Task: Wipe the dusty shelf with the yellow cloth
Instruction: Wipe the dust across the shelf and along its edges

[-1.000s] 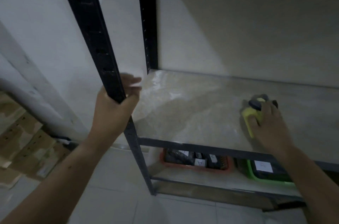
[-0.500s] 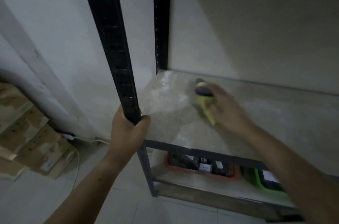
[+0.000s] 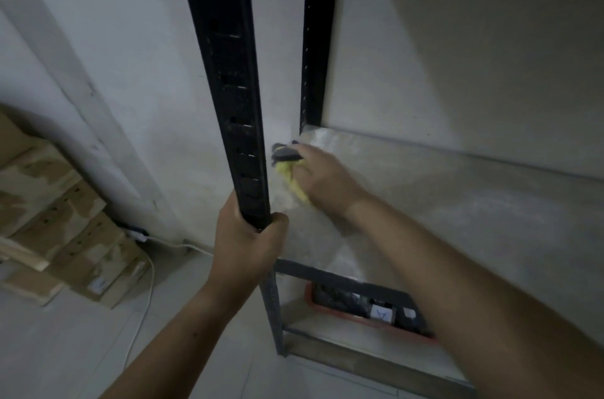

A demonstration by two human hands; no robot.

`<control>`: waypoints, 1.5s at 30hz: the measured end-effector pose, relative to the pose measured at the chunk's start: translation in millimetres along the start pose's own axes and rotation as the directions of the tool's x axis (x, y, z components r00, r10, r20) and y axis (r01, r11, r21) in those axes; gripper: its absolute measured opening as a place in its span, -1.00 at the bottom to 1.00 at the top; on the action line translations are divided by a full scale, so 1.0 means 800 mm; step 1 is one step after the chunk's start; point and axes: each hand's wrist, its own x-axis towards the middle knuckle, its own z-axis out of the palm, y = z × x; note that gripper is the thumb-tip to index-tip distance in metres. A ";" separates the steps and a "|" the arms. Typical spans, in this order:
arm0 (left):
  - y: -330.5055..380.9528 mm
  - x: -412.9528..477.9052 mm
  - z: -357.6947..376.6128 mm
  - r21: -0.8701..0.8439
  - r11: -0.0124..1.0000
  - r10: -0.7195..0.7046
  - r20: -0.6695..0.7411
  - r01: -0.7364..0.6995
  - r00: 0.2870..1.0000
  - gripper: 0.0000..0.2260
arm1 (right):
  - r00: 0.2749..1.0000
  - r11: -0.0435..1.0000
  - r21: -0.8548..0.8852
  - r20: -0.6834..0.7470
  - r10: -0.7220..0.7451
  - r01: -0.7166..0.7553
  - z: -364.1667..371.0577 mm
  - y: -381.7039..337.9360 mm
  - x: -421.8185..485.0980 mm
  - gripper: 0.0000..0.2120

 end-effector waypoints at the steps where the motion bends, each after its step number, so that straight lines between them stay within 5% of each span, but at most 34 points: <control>1: 0.000 0.000 0.000 -0.003 1.000 -0.005 0.002 0.005 1.000 -0.77 | 0.996 1.000 -0.027 -0.088 -0.012 0.010 -0.022 0.013 0.002 -0.65; 4: -0.001 -0.001 0.003 -0.011 0.999 -0.038 -0.018 0.037 0.999 -0.74 | 0.919 0.964 -0.192 -0.381 0.100 -0.185 -0.084 0.071 0.000 -0.69; 7: -0.001 -0.002 0.004 -0.019 0.999 -0.028 -0.033 0.027 0.999 -0.70 | 0.894 0.904 -0.206 -0.340 0.292 -0.374 -0.085 0.086 0.012 -0.66; 10: -0.006 0.001 0.003 -0.029 0.999 -0.014 -0.020 0.014 1.000 -0.71 | 0.960 0.951 -0.232 -0.240 0.146 -0.203 -0.047 0.052 0.035 -0.61; 14: -0.012 0.001 0.004 -0.011 1.000 -0.009 -0.046 0.009 0.999 -0.77 | 0.994 0.988 -0.148 0.100 -0.039 0.054 -0.029 0.027 0.048 -0.70; 19: -0.008 -0.002 0.006 -0.016 1.000 0.004 -0.056 -0.004 0.998 -0.74 | 0.968 0.977 -0.199 -0.248 0.021 -0.073 -0.079 0.040 0.067 -0.69; 23: -0.010 0.000 0.005 -0.010 1.000 0.006 -0.061 -0.006 0.998 -0.76 | 0.973 0.858 -0.475 -0.207 0.106 -0.195 -0.011 0.027 0.069 -0.67; 27: -0.008 0.001 0.004 0.010 1.000 0.026 -0.057 -0.025 0.998 -0.79 | 0.996 0.984 -0.153 -0.026 0.087 -0.090 -0.026 0.021 0.065 -0.71; 29: -0.004 0.000 0.005 0.013 1.000 0.023 -0.061 -0.022 0.998 -0.80 | 0.990 0.992 0.023 -0.052 0.129 -0.127 -0.071 0.036 0.054 -0.73; 32: 0.000 -0.002 0.009 0.011 1.000 0.022 -0.067 -0.021 0.997 -0.79 | 0.953 0.957 -0.185 -0.249 0.175 -0.224 -0.115 0.076 0.029 -0.71; 36: -0.003 -0.002 0.007 0.023 1.000 0.001 -0.074 0.000 0.997 -0.81 | 0.960 0.869 -0.454 -0.271 0.077 -0.198 -0.064 0.075 0.002 -0.61; 38: -0.003 -0.001 0.006 0.028 1.000 0.005 -0.078 -0.002 0.997 -0.81 | 0.974 0.939 -0.335 -0.226 0.000 -0.078 -0.012 0.037 0.000 -0.66; 40: -0.001 -0.002 0.006 0.050 0.999 0.019 -0.078 -0.016 0.997 -0.84 | 0.999 0.999 -0.033 -0.034 -0.039 0.038 0.028 -0.005 0.003 -0.65; 42: 0.002 -0.002 0.006 0.056 0.998 0.021 -0.069 -0.017 0.997 -0.81 | 0.998 0.960 0.281 0.059 -0.023 0.005 0.027 -0.020 0.011 -0.73; 44: 0.003 -0.003 0.005 0.038 0.999 0.001 -0.059 0.001 0.998 -0.82 | 0.994 0.935 0.354 -0.087 0.067 -0.032 -0.014 -0.005 0.017 -0.76; 45: 0.004 -0.003 0.005 0.037 0.999 -0.006 -0.060 0.009 0.998 -0.81 | 0.973 0.966 0.256 -0.208 0.097 -0.042 -0.043 0.012 0.015 -0.73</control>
